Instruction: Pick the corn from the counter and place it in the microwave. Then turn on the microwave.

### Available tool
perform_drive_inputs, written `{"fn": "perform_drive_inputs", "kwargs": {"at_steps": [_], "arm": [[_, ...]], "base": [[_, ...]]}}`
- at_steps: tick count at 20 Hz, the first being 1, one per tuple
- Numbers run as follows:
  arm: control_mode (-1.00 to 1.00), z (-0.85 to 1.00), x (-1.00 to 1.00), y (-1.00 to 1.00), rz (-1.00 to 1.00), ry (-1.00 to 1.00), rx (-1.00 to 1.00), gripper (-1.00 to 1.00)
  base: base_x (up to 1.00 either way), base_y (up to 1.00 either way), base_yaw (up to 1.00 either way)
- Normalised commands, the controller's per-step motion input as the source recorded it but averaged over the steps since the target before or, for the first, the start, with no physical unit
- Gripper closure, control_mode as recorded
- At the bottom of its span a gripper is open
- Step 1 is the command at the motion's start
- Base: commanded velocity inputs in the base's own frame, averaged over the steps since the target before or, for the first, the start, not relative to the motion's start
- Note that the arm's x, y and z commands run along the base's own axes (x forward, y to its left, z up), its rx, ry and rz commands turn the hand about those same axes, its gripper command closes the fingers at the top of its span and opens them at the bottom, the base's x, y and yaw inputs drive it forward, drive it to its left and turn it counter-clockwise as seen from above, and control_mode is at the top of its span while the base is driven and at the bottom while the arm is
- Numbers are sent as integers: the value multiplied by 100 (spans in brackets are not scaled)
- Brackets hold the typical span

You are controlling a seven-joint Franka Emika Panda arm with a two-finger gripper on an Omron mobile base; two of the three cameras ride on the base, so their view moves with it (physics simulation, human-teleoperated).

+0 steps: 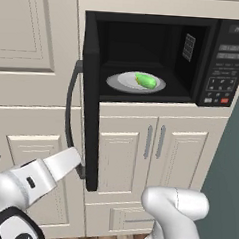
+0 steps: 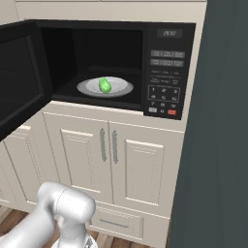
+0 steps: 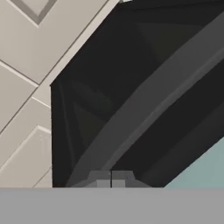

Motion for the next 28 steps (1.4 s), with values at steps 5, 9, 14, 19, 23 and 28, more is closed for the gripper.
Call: {"fn": "perform_drive_inputs", "kwargs": {"at_steps": [5, 9, 14, 19, 23, 28], "arm": [[-100, -12, 18, 15, -4, 0, 0, 100], [-100, -9, 21, 11, -4, 0, 0, 100], [-100, -9, 20, 11, -4, 0, 0, 100], [-100, -5, 12, 5, -5, 0, 0, 100], [-100, -5, 13, 0, -4, 0, 0, 100], [-100, -3, 13, 0, -4, 0, 0, 100]], "base": [[0, 0, 0], [0, 0, 0], [0, 0, 0], [0, 0, 0], [0, 0, 0], [0, 0, 0]]}}
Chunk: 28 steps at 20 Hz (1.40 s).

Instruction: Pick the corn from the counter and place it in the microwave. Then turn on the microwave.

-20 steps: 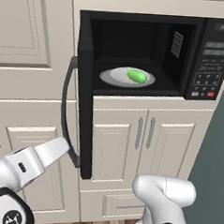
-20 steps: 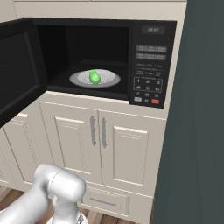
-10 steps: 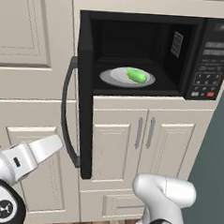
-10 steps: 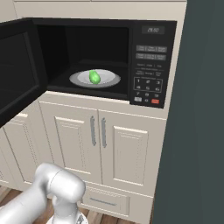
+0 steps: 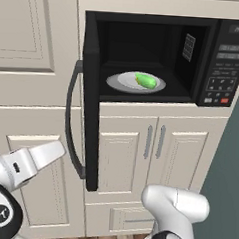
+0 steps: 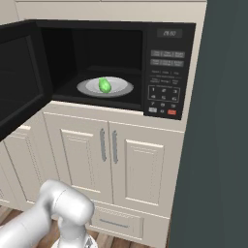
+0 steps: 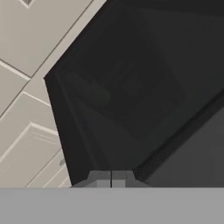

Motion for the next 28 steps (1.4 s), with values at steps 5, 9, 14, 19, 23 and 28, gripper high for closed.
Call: {"fn": "perform_drive_inputs", "kwargs": {"at_steps": [5, 9, 14, 19, 23, 28], "arm": [[-100, -2, 16, 0, -4, 0, 0, 100], [-100, -2, 12, 0, -4, 0, 0, 100], [-100, 0, 2, 0, -5, 0, 0, 100], [-100, 0, -2, -4, -5, 0, 0, 100], [-100, 0, -2, -15, -3, 0, 0, 100], [-100, 0, -2, -21, -3, 0, 0, 100]], "base": [[0, 0, 0], [0, 0, 0], [0, 0, 0], [0, 0, 0], [0, 0, 0], [0, 0, 0]]}}
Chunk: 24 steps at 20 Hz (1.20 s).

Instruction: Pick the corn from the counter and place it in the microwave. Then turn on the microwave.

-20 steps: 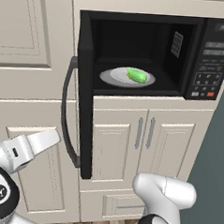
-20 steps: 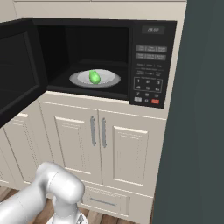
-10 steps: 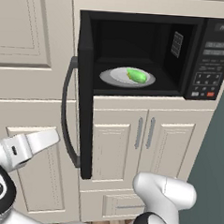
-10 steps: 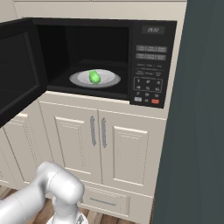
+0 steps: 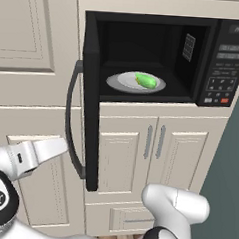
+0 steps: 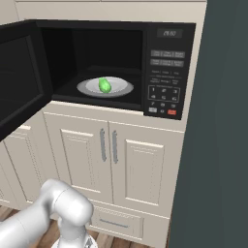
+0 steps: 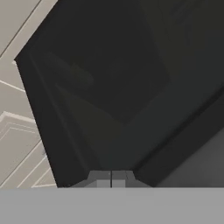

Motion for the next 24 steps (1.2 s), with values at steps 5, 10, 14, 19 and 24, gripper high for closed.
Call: {"fn": "perform_drive_inputs", "kwargs": {"at_steps": [5, 10, 14, 19, 24], "arm": [[-100, 0, -8, -20, -2, 0, 0, 100], [-100, 0, -11, -21, -1, 0, 0, 100], [-100, 0, -13, -24, 0, 0, 0, 100], [-100, 3, -3, -25, 0, 1, 0, 100], [-100, 1, 0, -26, 0, 0, 0, 100]], "base": [[0, 0, 0], [0, 0, 0], [0, 0, 0], [0, 0, 0], [0, 0, 0]]}}
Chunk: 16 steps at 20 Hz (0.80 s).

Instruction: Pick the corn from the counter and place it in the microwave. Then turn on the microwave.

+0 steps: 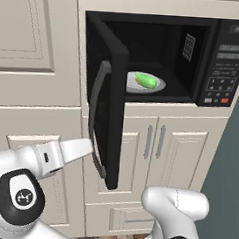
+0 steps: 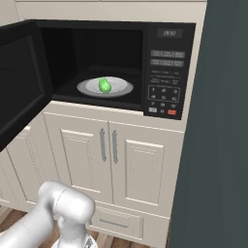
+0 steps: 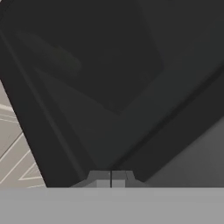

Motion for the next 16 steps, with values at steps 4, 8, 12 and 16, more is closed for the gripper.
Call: {"fn": "perform_drive_inputs", "kwargs": {"at_steps": [4, 8, 12, 16], "arm": [[-100, 0, 0, -26, 0, 0, 0, 100], [-100, 0, 0, -24, 0, 0, 0, 100], [-100, 0, 0, -24, 0, 0, 0, 100], [-100, 1, 0, -25, 0, 0, 0, 100]], "base": [[0, 0, 0], [0, 0, 0], [0, 0, 0], [0, 0, 0]]}}
